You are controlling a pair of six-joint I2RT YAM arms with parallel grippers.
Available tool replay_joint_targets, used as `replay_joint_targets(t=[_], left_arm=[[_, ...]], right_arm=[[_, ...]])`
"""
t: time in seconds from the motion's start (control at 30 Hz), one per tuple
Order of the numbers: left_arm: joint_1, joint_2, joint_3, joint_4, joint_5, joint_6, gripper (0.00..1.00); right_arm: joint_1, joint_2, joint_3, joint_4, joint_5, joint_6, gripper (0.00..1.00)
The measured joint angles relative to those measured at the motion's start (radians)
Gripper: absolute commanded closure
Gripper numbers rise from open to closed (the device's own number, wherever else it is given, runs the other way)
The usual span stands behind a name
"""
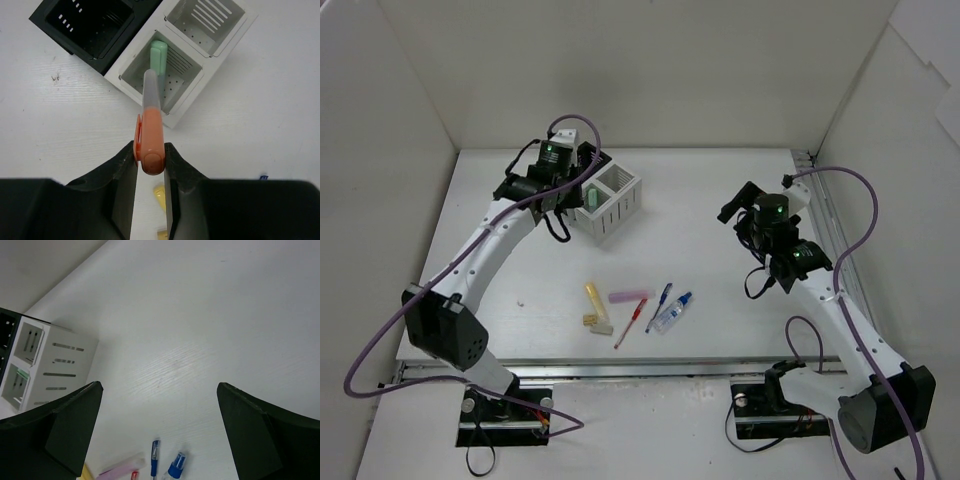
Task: Sort the stationery into containers
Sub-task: Place the pen in the storage box.
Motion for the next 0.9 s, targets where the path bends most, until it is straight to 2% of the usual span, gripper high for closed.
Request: replay_joint_targets(t=[0.43, 0.47, 0.53, 0.57, 0.63, 0.67, 0.73, 0.77, 0.9], left_arm=[[0.033, 0.249, 0.185, -0.097, 0.053, 0.030, 1.00], [0.034, 0.264, 0.200, -0.101, 0.061, 0.031, 0.96], [0.034, 0.294, 0.230, -0.107, 0.074, 0.035, 0.77], [0.034, 0.308, 0.249, -0.119, 0.077, 0.039, 0.53], [0.034, 0.327, 0.277, -0.127, 0.087, 0.054, 0.26], [0.034, 0.331, 0.285, -0.127, 0.092, 0.056, 0.17], [0.034, 0.331, 0.288, -0.128, 0.098, 0.059, 0.12], [0.034, 0.329, 0.288, -0.128, 0.100, 0.060, 0.03], [0.034, 0.295, 0.246, -0.108, 0.102, 0.069, 0.00]], right_arm=[[-0.030, 0.001, -0.027, -0.065, 0.026, -0.036, 0.02], [-0.031, 0.001, -0.028, -0.066, 0.026, -0.036, 0.02], [-0.034, 0.003, -0.030, -0.069, 0.031, -0.037, 0.02], [-0.035, 0.005, -0.031, -0.072, 0.031, -0.037, 0.02], [-0.037, 0.012, -0.031, -0.076, 0.030, -0.044, 0.02], [-0.038, 0.016, -0.031, -0.077, 0.025, -0.054, 0.02], [-0.038, 0.024, -0.031, -0.079, 0.005, -0.083, 0.02], [-0.036, 0.028, -0.031, -0.079, -0.007, -0.106, 0.02], [0.013, 0.043, -0.029, -0.079, -0.039, -0.240, 0.02]])
